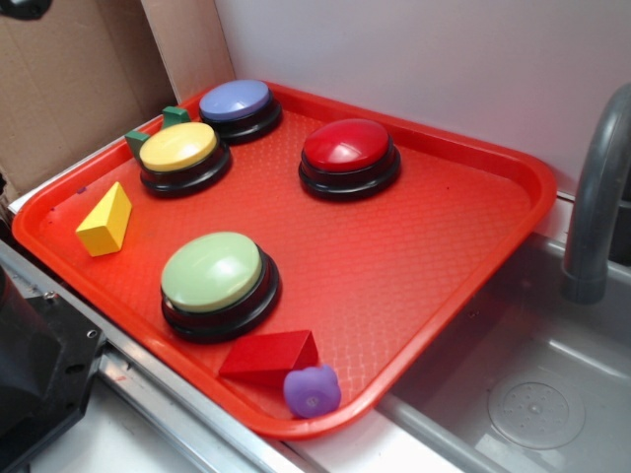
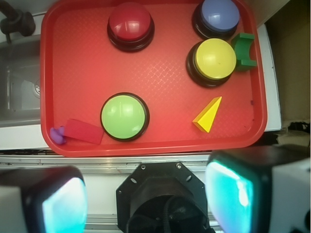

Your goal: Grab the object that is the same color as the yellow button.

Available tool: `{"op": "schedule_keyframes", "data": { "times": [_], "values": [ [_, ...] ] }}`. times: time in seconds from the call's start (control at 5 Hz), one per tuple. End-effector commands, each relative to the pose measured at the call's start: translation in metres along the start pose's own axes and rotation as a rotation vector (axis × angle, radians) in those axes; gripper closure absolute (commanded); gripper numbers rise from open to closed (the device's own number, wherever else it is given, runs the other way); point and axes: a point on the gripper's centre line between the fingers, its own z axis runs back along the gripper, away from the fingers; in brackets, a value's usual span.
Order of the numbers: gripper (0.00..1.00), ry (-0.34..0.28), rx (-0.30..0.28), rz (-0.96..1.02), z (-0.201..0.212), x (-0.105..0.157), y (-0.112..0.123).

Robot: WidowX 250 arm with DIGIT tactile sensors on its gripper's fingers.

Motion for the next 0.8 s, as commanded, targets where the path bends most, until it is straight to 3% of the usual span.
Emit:
{"op": "schedule_keyframes", "data": {
  "times": [0.0,0.6],
  "values": [
    [0.00,0.000,0.000,0.000,0.000,0.000,0.000],
    [0.00,-0.023,0.002,0.388,-0.061,0.011,0.071]
  ]
}}
